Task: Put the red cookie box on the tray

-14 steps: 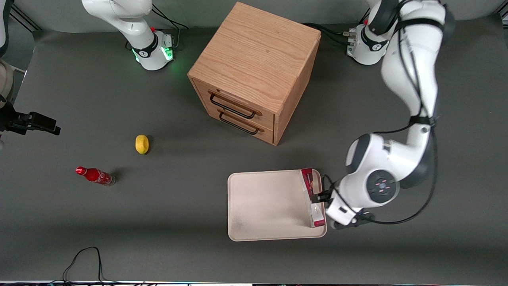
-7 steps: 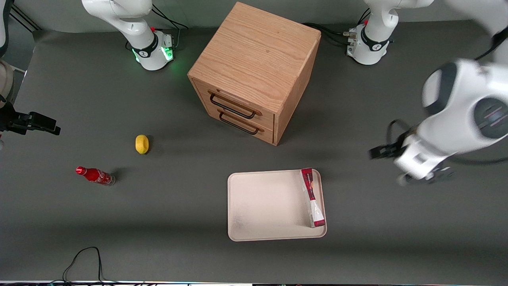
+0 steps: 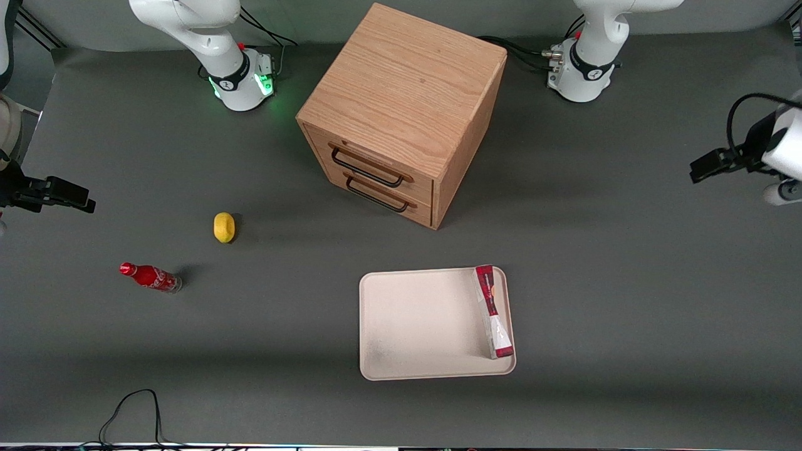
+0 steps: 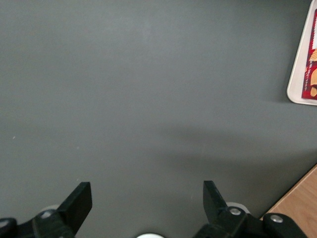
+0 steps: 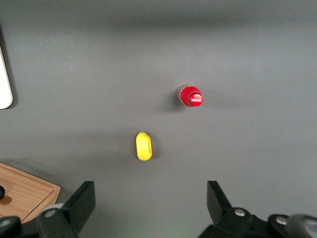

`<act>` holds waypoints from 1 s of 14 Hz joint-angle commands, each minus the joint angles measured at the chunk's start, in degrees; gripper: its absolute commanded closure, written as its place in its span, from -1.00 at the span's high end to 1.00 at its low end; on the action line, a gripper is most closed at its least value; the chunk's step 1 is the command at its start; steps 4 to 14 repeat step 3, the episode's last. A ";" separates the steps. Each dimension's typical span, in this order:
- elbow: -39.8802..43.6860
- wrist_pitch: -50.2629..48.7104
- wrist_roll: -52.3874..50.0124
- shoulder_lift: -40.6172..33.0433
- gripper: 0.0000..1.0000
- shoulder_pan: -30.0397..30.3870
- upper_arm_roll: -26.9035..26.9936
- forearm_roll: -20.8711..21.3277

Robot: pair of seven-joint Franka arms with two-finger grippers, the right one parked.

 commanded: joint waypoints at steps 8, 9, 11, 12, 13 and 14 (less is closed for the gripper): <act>1.82 -2.64 -0.69 0.18 1.00 4.67 -4.48 0.74; 1.82 -2.64 -0.69 0.18 1.00 4.67 -4.48 0.74; 1.82 -2.64 -0.69 0.18 1.00 4.67 -4.48 0.74; 1.82 -2.64 -0.69 0.18 1.00 4.67 -4.48 0.74; 1.82 -2.64 -0.69 0.18 1.00 4.67 -4.48 0.74; 1.82 -2.64 -0.69 0.18 1.00 4.67 -4.48 0.74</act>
